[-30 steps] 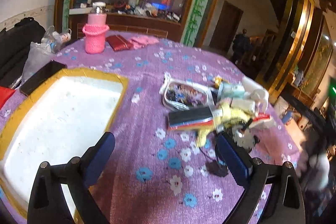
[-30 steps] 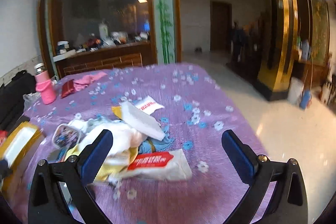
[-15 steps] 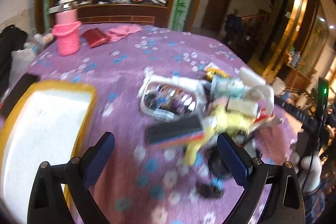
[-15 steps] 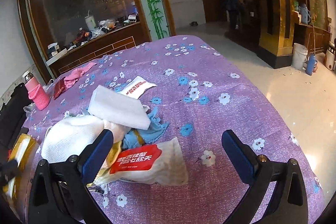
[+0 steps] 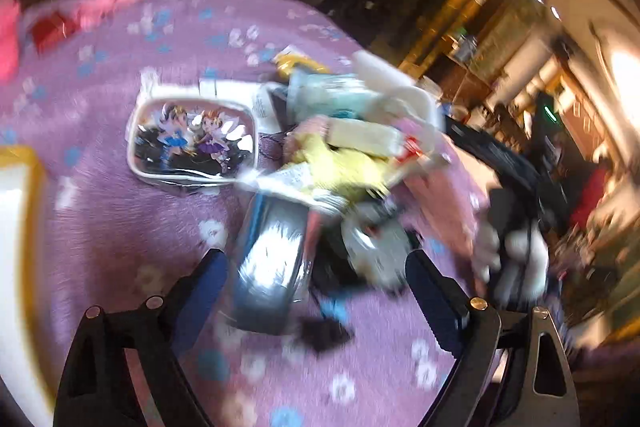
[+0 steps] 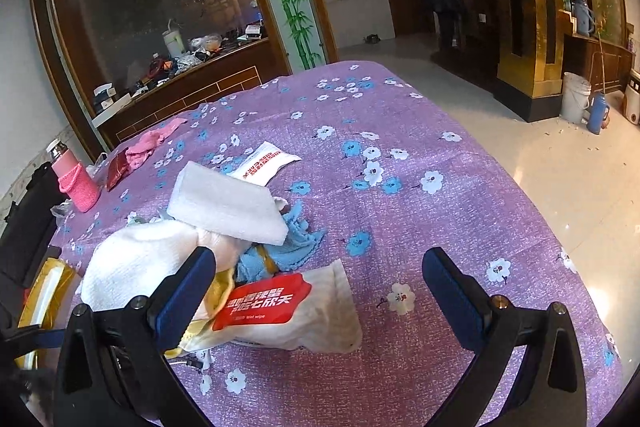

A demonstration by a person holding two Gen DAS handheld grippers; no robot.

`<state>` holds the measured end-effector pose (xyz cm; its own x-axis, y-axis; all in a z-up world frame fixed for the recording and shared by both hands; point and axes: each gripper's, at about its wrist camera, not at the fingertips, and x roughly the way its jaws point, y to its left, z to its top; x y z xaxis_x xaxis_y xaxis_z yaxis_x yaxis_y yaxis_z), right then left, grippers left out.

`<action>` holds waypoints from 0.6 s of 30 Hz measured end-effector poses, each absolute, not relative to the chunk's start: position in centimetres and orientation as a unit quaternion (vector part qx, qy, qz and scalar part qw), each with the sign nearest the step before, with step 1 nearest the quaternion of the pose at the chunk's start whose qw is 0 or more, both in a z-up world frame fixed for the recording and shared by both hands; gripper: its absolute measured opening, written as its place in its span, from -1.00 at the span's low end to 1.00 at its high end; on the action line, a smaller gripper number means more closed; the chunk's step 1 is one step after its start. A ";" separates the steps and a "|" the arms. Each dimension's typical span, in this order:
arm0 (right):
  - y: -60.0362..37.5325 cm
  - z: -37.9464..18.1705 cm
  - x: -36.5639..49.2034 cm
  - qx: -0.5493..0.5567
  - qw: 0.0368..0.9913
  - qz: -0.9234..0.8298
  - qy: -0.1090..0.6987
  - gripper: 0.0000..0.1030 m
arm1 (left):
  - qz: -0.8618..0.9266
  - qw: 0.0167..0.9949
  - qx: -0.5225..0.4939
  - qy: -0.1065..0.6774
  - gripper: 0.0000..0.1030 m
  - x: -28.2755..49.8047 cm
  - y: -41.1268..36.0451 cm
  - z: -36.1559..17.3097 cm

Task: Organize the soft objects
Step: 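Move the left tool toward the black plastic-wrapped pouch, then grasp the black pouch with the left tool while the right tool grasps a foam strip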

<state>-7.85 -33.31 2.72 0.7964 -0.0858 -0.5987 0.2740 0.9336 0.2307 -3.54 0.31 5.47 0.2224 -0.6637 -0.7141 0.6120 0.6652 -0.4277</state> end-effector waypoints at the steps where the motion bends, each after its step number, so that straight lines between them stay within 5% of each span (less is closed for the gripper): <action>1: -33.3 2.7 -7.9 0.154 0.935 -0.097 0.304 1.00 | -0.402 0.792 -0.007 0.459 0.80 -4.7 0.7 6.1; 6: -33.6 2.6 -7.9 0.159 0.933 -0.104 0.306 1.00 | -0.321 0.850 0.117 0.401 0.80 -8.6 1.2 7.2; 18: -34.3 4.5 -9.8 0.155 0.935 -0.018 0.318 1.00 | -0.287 0.855 0.095 0.422 0.80 -6.1 -0.3 5.0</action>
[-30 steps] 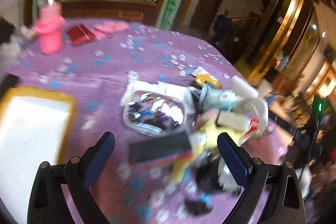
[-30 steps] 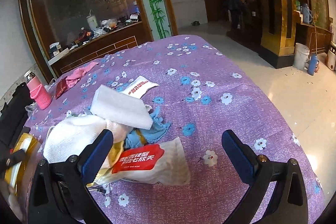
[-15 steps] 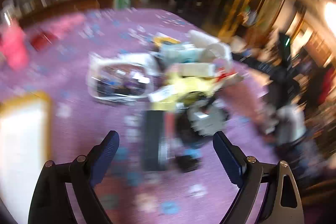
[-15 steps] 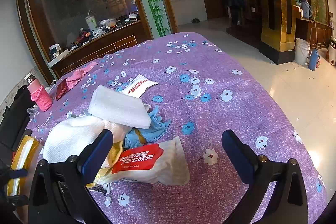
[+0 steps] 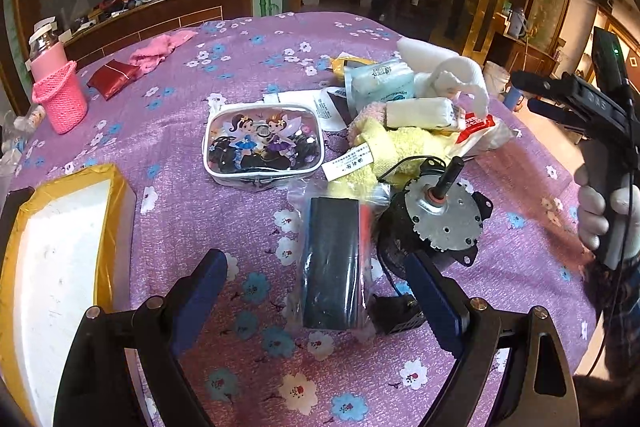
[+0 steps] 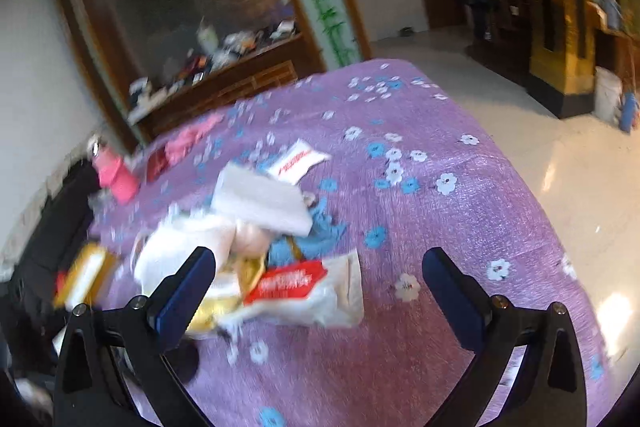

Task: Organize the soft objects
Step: 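Grasp the black pouch with the left tool while the right tool grasps a foam strip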

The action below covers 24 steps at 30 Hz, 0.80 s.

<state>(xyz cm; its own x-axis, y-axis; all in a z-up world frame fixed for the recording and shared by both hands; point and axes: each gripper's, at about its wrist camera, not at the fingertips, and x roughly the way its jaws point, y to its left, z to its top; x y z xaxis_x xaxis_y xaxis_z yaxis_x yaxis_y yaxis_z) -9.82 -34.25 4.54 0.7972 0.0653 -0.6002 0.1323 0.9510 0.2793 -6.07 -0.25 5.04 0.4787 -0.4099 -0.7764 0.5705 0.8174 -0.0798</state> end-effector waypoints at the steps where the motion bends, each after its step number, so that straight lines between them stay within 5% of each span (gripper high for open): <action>1: -33.8 4.6 -9.9 0.140 0.934 -0.009 0.329 1.00 | -0.289 0.854 0.094 0.421 0.80 -6.0 -0.3 5.0; 9: -32.9 4.1 -10.2 0.154 0.920 0.047 0.357 1.00 | -0.288 0.857 0.057 0.424 0.80 -5.6 1.5 4.9; 18: -30.8 4.7 -7.7 -0.028 0.928 0.003 0.372 1.00 | -0.292 0.853 0.072 0.426 0.80 -5.5 1.9 4.8; 24: -30.4 6.8 -5.3 0.008 0.932 0.059 0.358 1.00 | -0.301 0.844 0.079 0.436 0.80 -4.4 -0.5 4.0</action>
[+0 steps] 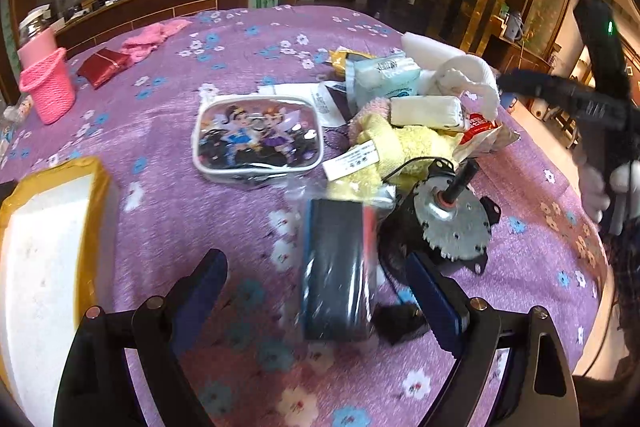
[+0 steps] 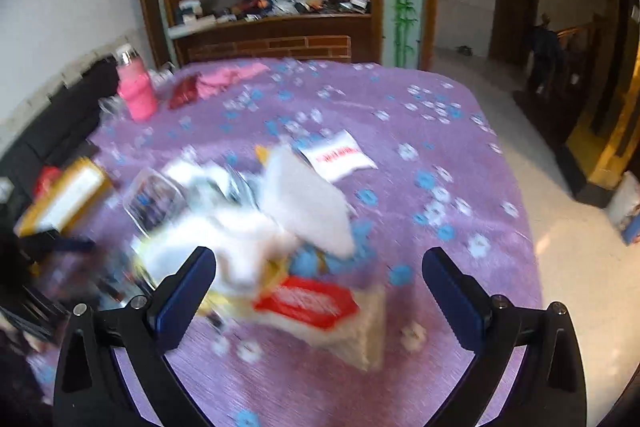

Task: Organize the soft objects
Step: 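Grasp the black pouch with the left tool while the right tool grasps a foam strip, then carry the black pouch into the foam box while the right tool drops the strip there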

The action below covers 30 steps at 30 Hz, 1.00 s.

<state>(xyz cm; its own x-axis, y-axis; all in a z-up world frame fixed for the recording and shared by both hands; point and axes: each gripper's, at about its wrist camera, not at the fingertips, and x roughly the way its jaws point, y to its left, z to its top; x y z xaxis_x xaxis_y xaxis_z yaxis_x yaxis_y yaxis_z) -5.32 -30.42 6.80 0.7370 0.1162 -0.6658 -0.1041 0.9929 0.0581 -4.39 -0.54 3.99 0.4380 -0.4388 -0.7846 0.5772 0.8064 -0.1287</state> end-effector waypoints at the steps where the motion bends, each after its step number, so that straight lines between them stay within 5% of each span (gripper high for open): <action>1: -30.3 7.2 -4.7 0.015 0.932 0.065 0.357 1.00 | -0.302 0.843 0.080 0.438 0.79 -4.2 -0.8 3.9; 6: -28.4 7.4 -0.9 -0.014 0.921 0.060 0.385 1.00 | -0.294 0.833 0.075 0.462 0.68 -2.6 -1.8 2.7; 14: -26.9 5.6 2.9 -0.038 0.896 0.035 0.442 0.61 | -0.279 0.830 0.085 0.475 0.66 -1.4 -2.5 1.4; 15: -26.9 5.3 3.0 -0.040 0.893 0.037 0.447 0.37 | -0.280 0.829 0.085 0.476 0.52 -1.4 -2.5 1.4; 16: -27.0 4.8 3.2 -0.037 0.888 0.036 0.456 -0.19 | -0.280 0.830 0.086 0.475 0.36 -1.4 -2.4 1.4; 17: -27.4 4.3 3.5 -0.024 0.881 0.036 0.471 -0.46 | -0.277 0.832 0.091 0.471 -0.10 -1.5 -2.4 1.4; 18: -27.8 4.1 3.5 -0.012 0.879 0.035 0.476 -0.48 | -0.275 0.834 0.097 0.468 -0.27 -1.6 -2.4 1.5; 21: -28.9 5.0 2.5 0.008 0.888 0.026 0.459 -0.71 | -0.297 0.823 0.058 0.481 -0.29 -1.5 -1.5 1.9; 30: -29.9 11.5 -3.3 0.036 0.920 0.017 0.390 -0.72 | -0.291 0.851 -0.011 0.436 -0.28 -3.8 2.2 5.6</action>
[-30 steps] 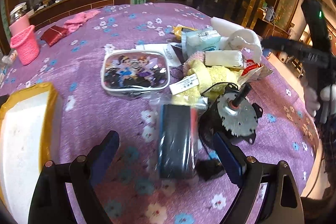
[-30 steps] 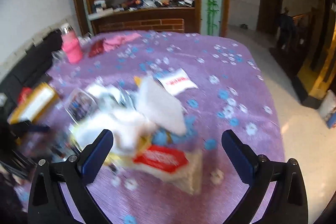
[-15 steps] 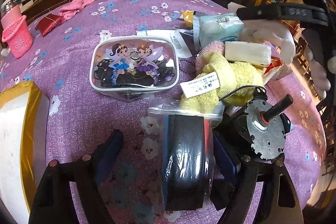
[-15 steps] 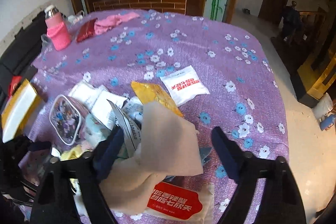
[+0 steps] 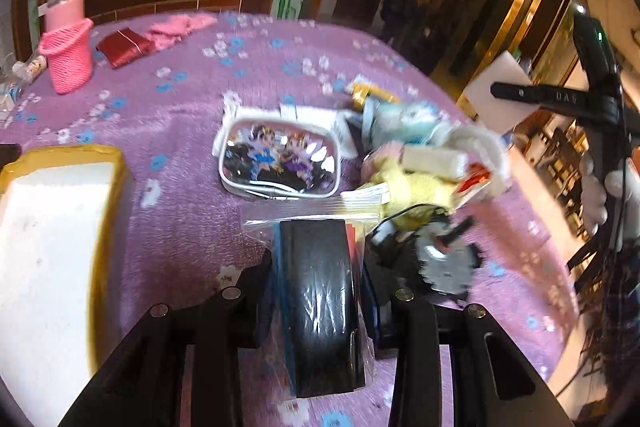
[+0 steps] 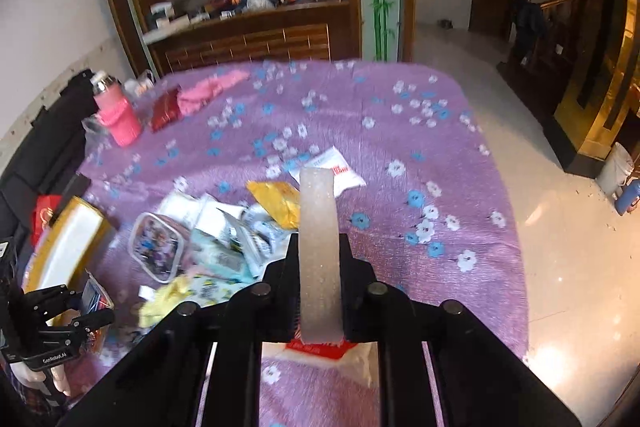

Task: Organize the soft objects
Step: 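Carry the black pouch into the foam box while the right tool drops the strip there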

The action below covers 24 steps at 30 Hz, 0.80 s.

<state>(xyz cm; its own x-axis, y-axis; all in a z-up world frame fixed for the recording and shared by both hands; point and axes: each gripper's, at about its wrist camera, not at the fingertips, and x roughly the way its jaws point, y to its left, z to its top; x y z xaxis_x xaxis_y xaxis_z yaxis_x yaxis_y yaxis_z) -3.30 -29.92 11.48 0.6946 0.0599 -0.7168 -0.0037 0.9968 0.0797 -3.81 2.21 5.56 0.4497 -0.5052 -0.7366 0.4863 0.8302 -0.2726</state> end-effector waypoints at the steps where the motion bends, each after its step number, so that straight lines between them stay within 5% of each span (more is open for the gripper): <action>1: -29.6 12.1 -3.8 0.037 0.922 0.021 0.386 -0.72 | -0.294 0.854 -0.020 0.429 -0.28 -4.4 2.8 6.2; 12: -20.1 14.7 -6.9 0.043 0.912 0.151 0.379 -0.72 | -0.263 0.875 -0.095 0.394 -0.28 -7.1 12.0 10.1; 24: -2.4 8.7 -1.0 0.104 0.828 0.317 0.450 -0.72 | -0.151 0.882 -0.135 0.425 -0.27 -0.9 20.2 7.9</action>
